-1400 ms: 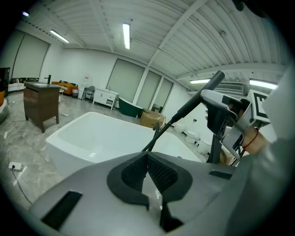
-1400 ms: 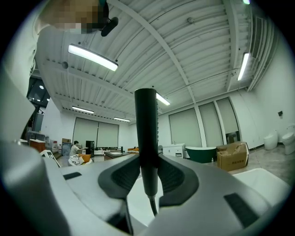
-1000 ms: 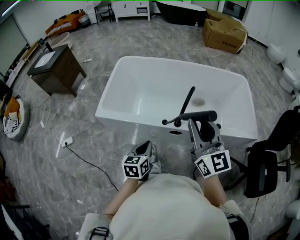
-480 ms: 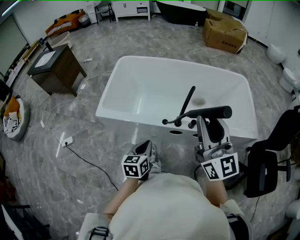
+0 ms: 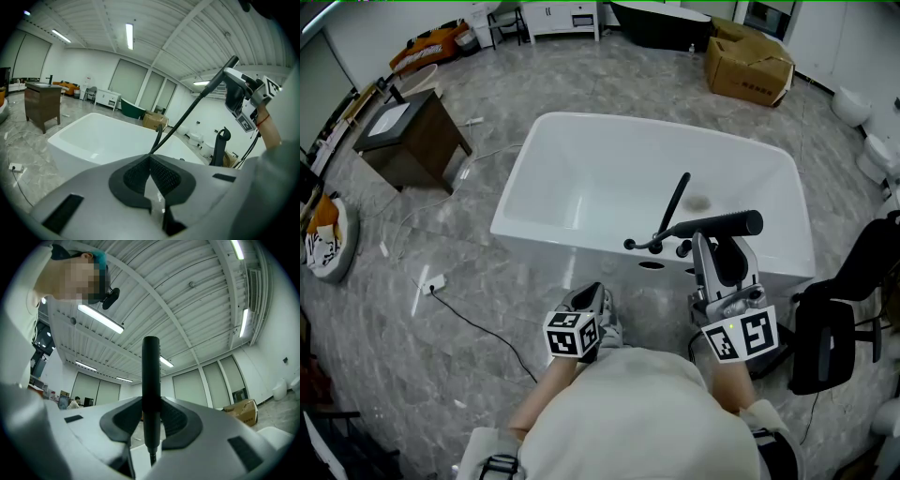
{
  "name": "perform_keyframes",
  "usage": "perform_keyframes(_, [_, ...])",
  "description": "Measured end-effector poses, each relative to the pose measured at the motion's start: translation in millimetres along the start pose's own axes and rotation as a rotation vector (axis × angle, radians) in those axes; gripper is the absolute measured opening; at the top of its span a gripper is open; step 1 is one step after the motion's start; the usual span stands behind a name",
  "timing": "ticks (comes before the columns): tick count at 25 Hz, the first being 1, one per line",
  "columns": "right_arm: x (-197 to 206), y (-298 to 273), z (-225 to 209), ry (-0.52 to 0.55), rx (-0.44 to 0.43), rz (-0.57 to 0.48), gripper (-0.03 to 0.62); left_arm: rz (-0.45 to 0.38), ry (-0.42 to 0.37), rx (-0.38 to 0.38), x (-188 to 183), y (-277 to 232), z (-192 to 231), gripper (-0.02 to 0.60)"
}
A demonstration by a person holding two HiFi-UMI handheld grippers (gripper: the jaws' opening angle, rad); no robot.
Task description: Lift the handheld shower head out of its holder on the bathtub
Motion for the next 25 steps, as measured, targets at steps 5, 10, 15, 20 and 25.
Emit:
perform_keyframes(5, [1,0,-1,0.009,0.009,-0.001,0.129,-0.001,0.011,-0.002,2,-1,1,0.020])
perform_keyframes(10, [4,0,-8,0.001,0.035,0.004,0.129,0.002,0.011,-0.004,1,-2,0,0.020])
perform_keyframes(15, [5,0,-11,-0.010,0.040,0.001,0.129,0.003,0.009,-0.006,1,-3,1,0.020])
perform_keyframes(20, [4,0,-12,-0.015,0.040,-0.001,0.129,0.005,0.005,-0.007,1,-3,0,0.020])
perform_keyframes(25, [3,0,-15,-0.017,0.037,-0.004,0.129,0.005,0.007,-0.013,0,-5,0,0.020])
Point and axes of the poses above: the fingertips, and each gripper's own axes: y backward along the fingers, z to its left, x out of its underside, the point moved 1 cm from there along y, backward along the fingers
